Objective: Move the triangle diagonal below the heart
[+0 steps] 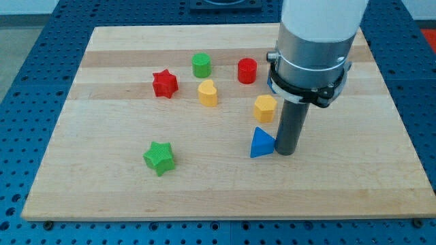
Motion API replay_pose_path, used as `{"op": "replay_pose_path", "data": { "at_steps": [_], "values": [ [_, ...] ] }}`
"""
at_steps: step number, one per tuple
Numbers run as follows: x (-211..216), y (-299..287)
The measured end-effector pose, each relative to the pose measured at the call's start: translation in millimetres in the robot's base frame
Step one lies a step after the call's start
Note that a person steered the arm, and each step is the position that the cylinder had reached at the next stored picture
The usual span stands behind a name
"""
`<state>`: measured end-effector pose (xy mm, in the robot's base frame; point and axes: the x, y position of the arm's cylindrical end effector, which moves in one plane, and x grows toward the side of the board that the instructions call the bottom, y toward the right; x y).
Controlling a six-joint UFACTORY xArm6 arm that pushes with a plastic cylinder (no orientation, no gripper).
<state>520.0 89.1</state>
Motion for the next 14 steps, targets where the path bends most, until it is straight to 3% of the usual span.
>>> {"op": "replay_pose_path", "data": {
  "at_steps": [7, 9, 11, 14],
  "values": [
    [6, -39],
    [30, -45],
    [28, -85],
    [19, -74]
  ]
}}
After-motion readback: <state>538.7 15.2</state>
